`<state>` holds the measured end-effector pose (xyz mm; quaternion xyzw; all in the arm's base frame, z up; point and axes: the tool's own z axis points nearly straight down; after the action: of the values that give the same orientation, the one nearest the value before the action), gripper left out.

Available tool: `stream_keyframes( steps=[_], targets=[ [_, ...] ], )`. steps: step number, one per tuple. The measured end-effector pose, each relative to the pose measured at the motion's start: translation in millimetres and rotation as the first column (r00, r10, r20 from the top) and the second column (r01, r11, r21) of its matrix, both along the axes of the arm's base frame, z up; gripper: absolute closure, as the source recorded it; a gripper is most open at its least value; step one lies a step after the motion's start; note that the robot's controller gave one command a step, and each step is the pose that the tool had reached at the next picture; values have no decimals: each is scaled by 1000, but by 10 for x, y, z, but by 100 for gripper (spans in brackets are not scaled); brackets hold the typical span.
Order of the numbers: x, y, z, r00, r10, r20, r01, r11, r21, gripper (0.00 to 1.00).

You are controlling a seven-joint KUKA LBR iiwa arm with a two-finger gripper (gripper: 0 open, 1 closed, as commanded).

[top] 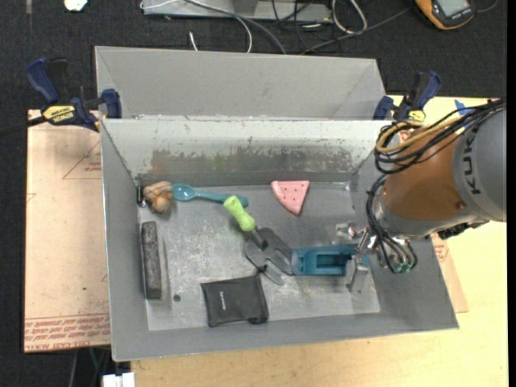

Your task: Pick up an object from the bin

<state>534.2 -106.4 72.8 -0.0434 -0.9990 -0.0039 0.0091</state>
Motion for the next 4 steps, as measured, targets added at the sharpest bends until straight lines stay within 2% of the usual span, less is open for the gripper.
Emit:
stream_keyframes(
  steps=[4],
  targets=[
    [1, 1, -1, 1000, 0, 1, 0, 1000, -1, 100]
  ],
)
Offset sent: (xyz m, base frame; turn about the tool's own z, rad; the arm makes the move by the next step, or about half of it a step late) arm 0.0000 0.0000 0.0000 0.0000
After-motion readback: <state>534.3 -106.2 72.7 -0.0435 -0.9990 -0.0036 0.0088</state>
